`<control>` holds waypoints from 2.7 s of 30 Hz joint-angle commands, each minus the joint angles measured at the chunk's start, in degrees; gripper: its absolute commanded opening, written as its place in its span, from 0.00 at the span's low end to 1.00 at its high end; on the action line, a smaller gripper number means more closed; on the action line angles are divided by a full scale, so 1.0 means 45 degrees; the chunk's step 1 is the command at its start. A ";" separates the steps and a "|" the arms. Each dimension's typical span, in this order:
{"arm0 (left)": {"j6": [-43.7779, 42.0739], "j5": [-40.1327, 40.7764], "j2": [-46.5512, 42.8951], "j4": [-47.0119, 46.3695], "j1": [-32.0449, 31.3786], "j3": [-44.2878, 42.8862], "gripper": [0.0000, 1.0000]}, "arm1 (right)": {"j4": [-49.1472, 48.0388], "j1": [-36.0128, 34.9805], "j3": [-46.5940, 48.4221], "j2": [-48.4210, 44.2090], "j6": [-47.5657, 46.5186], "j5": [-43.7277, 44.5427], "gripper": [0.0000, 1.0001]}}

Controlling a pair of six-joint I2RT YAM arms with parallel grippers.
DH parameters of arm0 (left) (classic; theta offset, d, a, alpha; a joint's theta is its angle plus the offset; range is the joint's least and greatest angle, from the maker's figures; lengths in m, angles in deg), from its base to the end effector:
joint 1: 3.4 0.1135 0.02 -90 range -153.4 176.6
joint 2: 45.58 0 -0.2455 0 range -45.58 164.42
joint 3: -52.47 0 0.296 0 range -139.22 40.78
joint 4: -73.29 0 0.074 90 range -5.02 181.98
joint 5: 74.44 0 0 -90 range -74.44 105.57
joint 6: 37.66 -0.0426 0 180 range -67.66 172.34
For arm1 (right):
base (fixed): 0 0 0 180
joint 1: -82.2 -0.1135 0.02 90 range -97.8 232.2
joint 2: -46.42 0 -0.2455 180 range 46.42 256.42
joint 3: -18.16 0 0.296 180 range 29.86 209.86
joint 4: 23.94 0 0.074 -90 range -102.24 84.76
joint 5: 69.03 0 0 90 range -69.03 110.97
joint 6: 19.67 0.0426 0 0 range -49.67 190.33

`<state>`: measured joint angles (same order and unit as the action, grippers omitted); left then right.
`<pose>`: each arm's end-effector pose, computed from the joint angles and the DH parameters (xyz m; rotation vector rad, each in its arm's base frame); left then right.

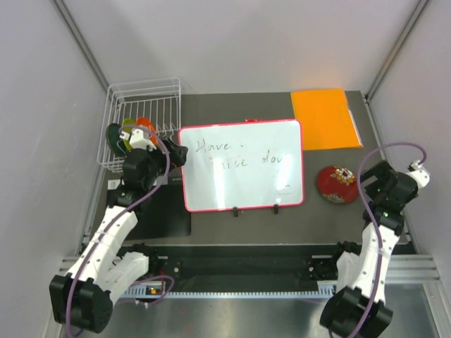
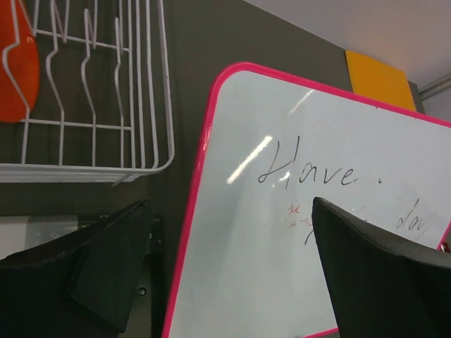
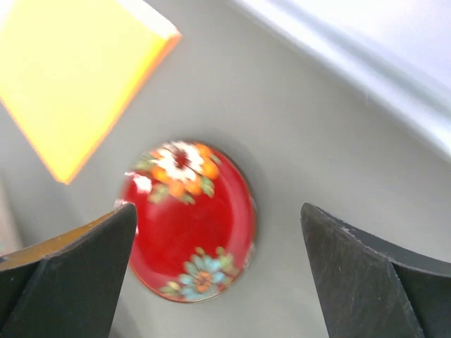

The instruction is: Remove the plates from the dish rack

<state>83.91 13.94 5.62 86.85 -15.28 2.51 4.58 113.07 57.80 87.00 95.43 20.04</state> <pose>0.2687 -0.0578 0.2686 -0.2989 1.8413 -0.5562 0.1986 -0.1179 0.2110 0.9697 1.8460 -0.0444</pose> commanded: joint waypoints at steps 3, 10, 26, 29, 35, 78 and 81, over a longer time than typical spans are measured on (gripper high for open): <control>-0.0551 0.1298 0.0261 0.0210 0.0218 -0.1340 0.99 | 0.0911 -0.0181 0.0899 -0.1614 -0.0480 -0.1118 1.00; -0.1175 0.2235 0.1063 0.0093 0.0803 -0.2141 0.99 | 0.0443 -0.0376 0.1056 -0.2122 -0.0871 -0.4342 1.00; -0.2211 0.4911 0.5511 -0.3539 0.2952 -0.2611 0.79 | -0.0398 -0.0981 0.0607 -0.1869 -0.0793 -0.6063 1.00; -0.2115 0.5225 0.6489 -0.4222 0.3069 -0.2805 0.75 | -0.0456 -0.1021 0.0548 -0.1830 -0.0793 -0.6199 1.00; -0.2133 0.5674 0.8169 -0.5119 0.3147 -0.3294 0.72 | -0.0496 -0.1040 0.0489 -0.1693 -0.0832 -0.6278 1.00; -0.3505 0.4195 0.3725 -0.1395 0.2679 -0.4739 0.00 | 0.1145 -0.3599 0.1641 -0.1497 -0.1321 -0.4303 1.00; -0.2646 0.3275 0.2729 -0.0107 0.2679 -0.4974 0.00 | 0.1436 -0.3638 0.2168 -0.1750 -0.1301 -0.4694 1.00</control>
<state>65.31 34.66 24.77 81.06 -3.09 -15.95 10.50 97.43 61.91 80.92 90.30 1.51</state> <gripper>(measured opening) 0.113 0.996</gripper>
